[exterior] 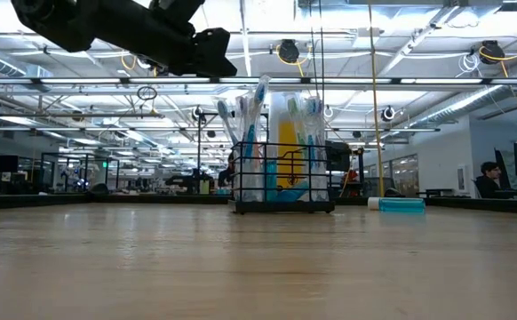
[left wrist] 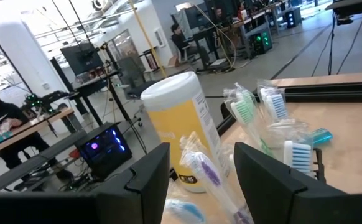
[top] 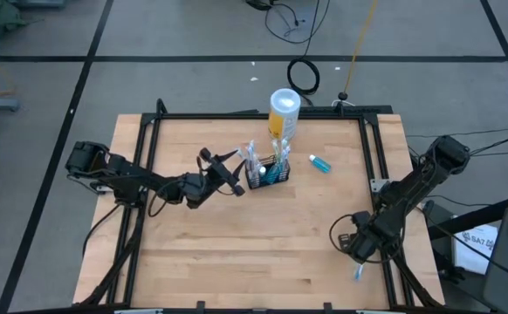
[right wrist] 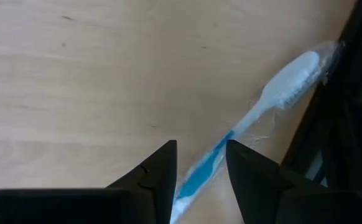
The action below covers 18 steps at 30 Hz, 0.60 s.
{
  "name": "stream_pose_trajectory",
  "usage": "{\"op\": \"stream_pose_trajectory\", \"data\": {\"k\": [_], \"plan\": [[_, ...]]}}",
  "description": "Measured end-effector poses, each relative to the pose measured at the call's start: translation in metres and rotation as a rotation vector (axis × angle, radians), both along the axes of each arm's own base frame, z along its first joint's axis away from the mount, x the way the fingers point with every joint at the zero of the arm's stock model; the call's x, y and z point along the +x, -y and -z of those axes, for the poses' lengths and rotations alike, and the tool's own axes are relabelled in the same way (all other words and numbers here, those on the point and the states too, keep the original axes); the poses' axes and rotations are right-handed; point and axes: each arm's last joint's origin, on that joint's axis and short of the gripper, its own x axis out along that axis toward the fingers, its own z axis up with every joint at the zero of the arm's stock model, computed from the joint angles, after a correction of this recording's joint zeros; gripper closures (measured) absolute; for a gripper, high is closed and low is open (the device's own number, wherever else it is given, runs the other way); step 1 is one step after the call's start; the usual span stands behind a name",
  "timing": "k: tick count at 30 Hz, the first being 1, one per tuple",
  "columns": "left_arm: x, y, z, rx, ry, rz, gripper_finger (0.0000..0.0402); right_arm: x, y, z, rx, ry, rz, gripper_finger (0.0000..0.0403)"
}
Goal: Pick & Place toothbrushing station
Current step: Put the blue toothbrush into the black wire organizer
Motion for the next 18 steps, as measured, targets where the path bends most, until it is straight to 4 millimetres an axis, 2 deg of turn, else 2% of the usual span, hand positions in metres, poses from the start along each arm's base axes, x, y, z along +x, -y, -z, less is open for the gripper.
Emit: {"op": "stream_pose_trajectory", "data": {"k": [7, 10, 14, 18], "plan": [[0.000, 0.001, 0.001, -0.009, 0.003, 0.003, 0.0215, -0.008, 0.009, 0.014, -0.027, -0.035, -0.016, 0.0273], [0.000, 0.002, 0.002, -0.013, -0.007, 0.006, 0.0215, -0.011, 0.012, 0.021, -0.007, -0.026, -0.086, 0.0279], [-0.001, 0.004, 0.005, -0.014, -0.033, 0.013, 0.0215, -0.011, 0.013, 0.026, 0.017, 0.011, -0.171, 0.0315], [-0.001, 0.005, 0.005, -0.030, -0.017, 0.015, 0.0215, -0.010, 0.012, 0.024, 0.044, 0.050, -0.236, 0.0375]]}}
